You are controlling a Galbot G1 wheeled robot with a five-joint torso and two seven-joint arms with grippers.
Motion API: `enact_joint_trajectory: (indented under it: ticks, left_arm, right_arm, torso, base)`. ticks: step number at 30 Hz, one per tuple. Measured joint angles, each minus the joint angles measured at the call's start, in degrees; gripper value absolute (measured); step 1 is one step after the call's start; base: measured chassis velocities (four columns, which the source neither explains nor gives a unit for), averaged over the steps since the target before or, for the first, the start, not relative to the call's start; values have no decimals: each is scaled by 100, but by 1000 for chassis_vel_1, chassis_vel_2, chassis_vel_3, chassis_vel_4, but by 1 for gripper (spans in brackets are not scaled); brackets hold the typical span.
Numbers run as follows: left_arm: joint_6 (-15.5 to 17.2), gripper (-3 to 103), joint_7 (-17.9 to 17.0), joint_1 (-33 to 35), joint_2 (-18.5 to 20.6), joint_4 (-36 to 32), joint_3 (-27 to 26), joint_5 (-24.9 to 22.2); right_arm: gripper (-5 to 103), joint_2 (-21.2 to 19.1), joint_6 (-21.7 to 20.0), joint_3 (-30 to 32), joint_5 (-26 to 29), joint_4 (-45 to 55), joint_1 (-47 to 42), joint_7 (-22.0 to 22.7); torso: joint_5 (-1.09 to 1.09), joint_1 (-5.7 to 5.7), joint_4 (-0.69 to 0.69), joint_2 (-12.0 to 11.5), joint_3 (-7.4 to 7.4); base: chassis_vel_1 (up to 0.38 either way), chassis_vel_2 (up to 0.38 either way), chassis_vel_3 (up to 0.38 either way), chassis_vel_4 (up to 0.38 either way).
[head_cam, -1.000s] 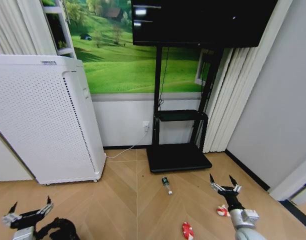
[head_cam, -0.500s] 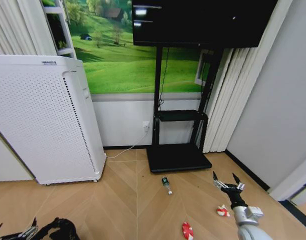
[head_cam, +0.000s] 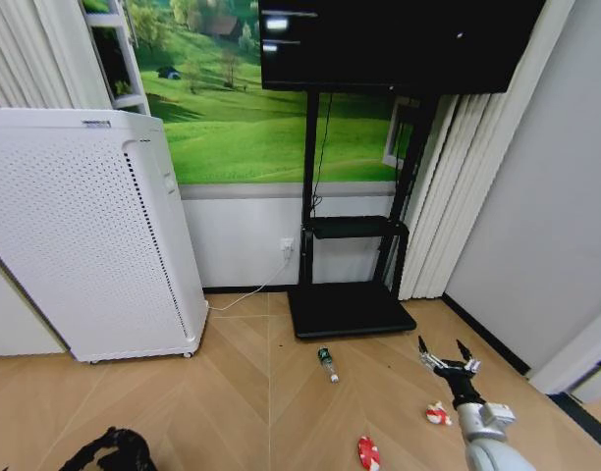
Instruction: Pick up the trash bin and place the garbage on the floor into it.
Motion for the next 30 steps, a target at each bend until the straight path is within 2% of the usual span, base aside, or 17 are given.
enact_joint_trajectory:
  ticks: [4,5,14,17,24,29,30]
  left_arm:
    - [-8,100,21,-91,-43,151,159,80]
    - [-12,96,65,-107,-51,190,191,106]
    - [-57,99,256,-208,25,594,298,127]
    - [-75,102,258,-265,40,735,344,173]
    - [-118,96,238,-517,66,1162,592,268]
    - [-147,102,201,-689,54,1308,791,314]
    - [-164,100,197,-708,43,1317,809,322]
  right_arm:
    - [100,52,-2,-40,-35,31,-16,0]
    - [100,59,-2,-38,-41,40,-31,0]
    - [100,39,4,65,-31,31,-80,1]
    - [100,50,8,64,-35,22,-80,1]
    - [100,90,10,14,-98,3,-71,0]
    - [100,89,9,-2,-122,3,-61,0]
    - [100,89,8,-3,-127,3,-63,0]
  torso:
    - [-1,0,-1,1,0]
    - [-1,0,-1,0,1]
    - [0,0,-1,1,1]
    - [0,0,-1,1,1]
    - [0,0,-2,1,2]
    - [3,1,-1,2,2]
    - [7,1,0,2,2]
  base:
    - [0,0,0,0]
    - [0,0,0,0]
    - [0,0,0,0]
    - [0,0,0,0]
    - [0,0,0,0]
    - [0,0,0,0]
    - [0,0,0,0]
